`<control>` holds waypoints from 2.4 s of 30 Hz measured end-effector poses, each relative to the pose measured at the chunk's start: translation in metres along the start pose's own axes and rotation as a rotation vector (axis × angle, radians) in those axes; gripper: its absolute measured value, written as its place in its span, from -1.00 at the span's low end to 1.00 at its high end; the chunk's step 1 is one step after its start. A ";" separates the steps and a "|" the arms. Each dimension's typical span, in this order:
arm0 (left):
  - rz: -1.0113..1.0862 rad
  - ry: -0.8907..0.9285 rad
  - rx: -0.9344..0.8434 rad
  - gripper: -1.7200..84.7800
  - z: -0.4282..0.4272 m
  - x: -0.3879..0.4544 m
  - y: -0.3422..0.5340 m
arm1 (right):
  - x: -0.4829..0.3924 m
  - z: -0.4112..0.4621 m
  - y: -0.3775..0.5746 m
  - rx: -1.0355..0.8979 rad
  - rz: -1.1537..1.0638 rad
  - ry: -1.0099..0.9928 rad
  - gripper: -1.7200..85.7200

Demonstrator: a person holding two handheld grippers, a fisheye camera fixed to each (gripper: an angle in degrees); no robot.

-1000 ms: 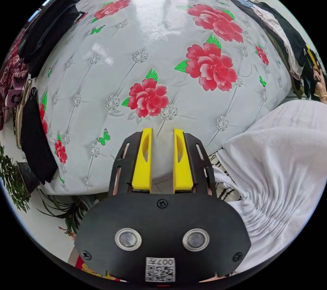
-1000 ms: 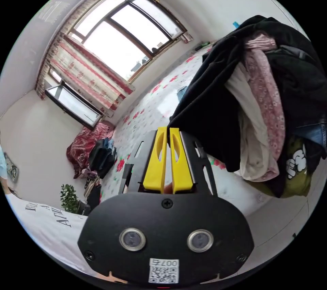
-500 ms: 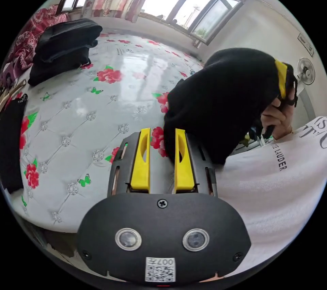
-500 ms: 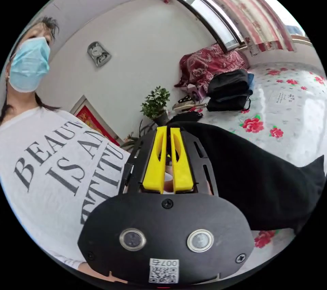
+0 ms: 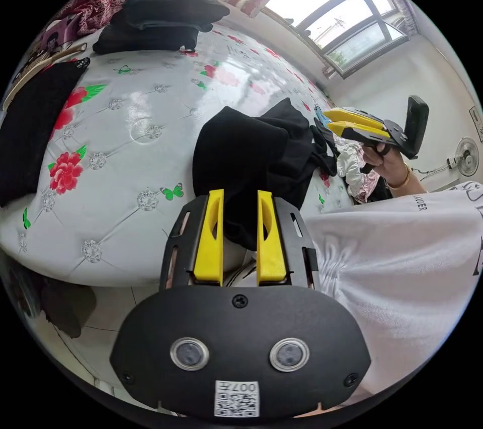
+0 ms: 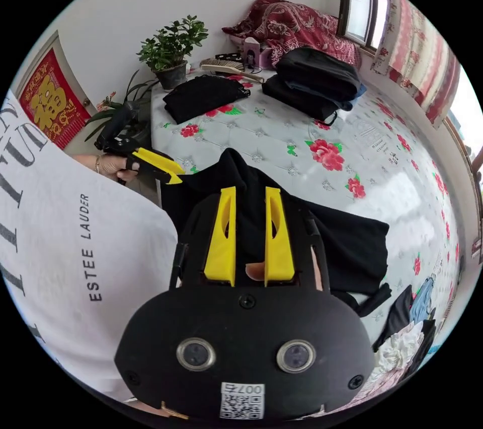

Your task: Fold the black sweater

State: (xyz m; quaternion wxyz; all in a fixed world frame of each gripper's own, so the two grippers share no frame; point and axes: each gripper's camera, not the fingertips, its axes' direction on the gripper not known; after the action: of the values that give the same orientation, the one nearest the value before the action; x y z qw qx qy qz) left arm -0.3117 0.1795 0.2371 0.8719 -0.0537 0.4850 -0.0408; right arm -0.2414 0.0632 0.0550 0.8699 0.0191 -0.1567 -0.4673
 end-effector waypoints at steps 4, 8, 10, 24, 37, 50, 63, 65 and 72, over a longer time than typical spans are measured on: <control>0.041 -0.045 -0.046 -0.72 0.003 0.015 0.003 | -0.009 0.061 -0.032 -0.070 -0.027 -0.112 -0.81; 0.011 -0.158 -0.089 -0.71 -0.008 0.023 0.010 | -0.007 0.128 -0.049 -0.226 0.040 -0.111 -0.81; -0.034 -0.184 -0.129 -0.70 -0.012 0.023 0.015 | 0.003 0.129 -0.046 -0.194 0.124 -0.121 -0.81; 0.005 -0.171 -0.363 -0.91 0.052 0.063 0.023 | -0.016 0.162 -0.016 -0.169 0.144 -0.147 -0.84; 0.458 -0.416 0.426 -0.98 -0.173 0.269 -0.046 | -0.005 -0.171 0.005 0.680 0.100 0.287 -0.96; 0.885 -0.481 1.206 -0.98 -0.343 0.505 0.005 | -0.089 -0.422 0.084 1.106 -0.204 0.792 -0.96; 0.263 -0.493 0.429 -0.75 -0.078 0.294 -0.199 | 0.225 -0.162 0.100 0.413 0.609 0.161 -0.77; 0.198 -0.491 0.285 -0.76 -0.022 0.232 -0.150 | 0.230 -0.095 0.146 0.290 0.733 0.081 -0.75; 0.063 -0.455 -0.187 -0.70 0.104 0.149 -0.052 | 0.216 0.017 0.184 0.149 0.906 -0.140 -0.73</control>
State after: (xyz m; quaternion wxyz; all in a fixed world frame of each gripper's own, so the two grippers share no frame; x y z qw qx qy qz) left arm -0.1462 0.1148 0.1730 0.9508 -0.1267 0.2792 0.0444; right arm 0.0131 -0.0082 0.1591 0.9700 -0.0205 -0.2407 -0.0279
